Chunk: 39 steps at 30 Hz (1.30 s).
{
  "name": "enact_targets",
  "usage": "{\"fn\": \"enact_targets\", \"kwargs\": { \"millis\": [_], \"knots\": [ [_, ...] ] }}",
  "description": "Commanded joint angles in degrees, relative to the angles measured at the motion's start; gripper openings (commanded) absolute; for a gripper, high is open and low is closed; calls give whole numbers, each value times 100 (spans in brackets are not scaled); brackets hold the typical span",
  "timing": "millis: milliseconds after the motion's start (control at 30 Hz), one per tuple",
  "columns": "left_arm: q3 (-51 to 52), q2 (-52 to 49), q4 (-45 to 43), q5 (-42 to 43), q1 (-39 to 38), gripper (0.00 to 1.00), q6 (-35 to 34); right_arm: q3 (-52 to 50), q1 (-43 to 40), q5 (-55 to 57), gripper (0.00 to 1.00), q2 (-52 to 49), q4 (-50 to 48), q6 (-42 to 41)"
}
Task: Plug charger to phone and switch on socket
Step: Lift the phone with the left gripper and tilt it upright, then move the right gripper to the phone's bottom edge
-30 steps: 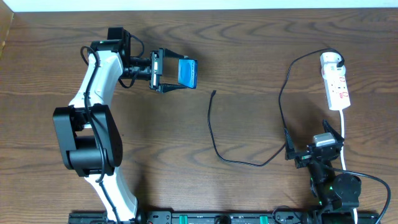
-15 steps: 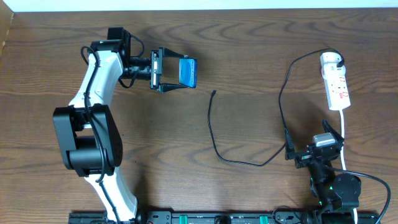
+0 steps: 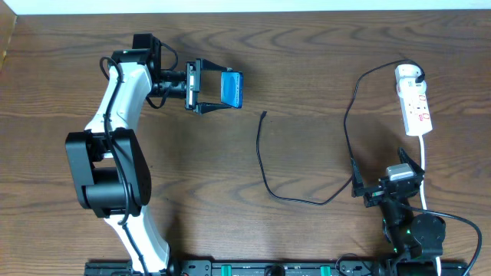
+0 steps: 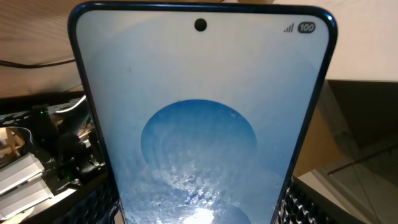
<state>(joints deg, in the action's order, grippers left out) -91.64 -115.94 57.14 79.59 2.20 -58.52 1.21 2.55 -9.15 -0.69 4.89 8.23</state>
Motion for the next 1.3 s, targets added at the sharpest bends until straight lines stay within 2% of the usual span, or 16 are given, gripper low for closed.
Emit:
{"fn": "enact_targets", "kwargs": {
  "millis": [0, 100, 400, 433, 700, 867, 1100, 1267],
  "knots": [
    [-96, 184, 22, 140, 26, 57, -26, -26, 87, 22, 99, 37, 2, 63],
    [-96, 184, 22, -254, 26, 57, -26, -26, 87, 22, 99, 37, 2, 63],
    [-96, 184, 22, -2293, 26, 57, -28, -26, 87, 22, 99, 37, 2, 61],
    [-96, 184, 24, -2769, 26, 57, -28, -26, 87, 22, 99, 37, 2, 63],
    [-96, 184, 68, -4356, 24, 57, -26, -26, 87, 22, 99, 37, 2, 63],
    [-96, 184, 92, -4795, 17, 57, 4, -26, 87, 22, 99, 37, 2, 63],
    [-96, 184, 90, -4859, -13, 57, 149, -26, 87, 227, 99, 37, 4, 85],
    [-96, 184, 92, -4852, -20, 58, 146, -26, 87, -149, 99, 37, -238, -160]
  ]
}}
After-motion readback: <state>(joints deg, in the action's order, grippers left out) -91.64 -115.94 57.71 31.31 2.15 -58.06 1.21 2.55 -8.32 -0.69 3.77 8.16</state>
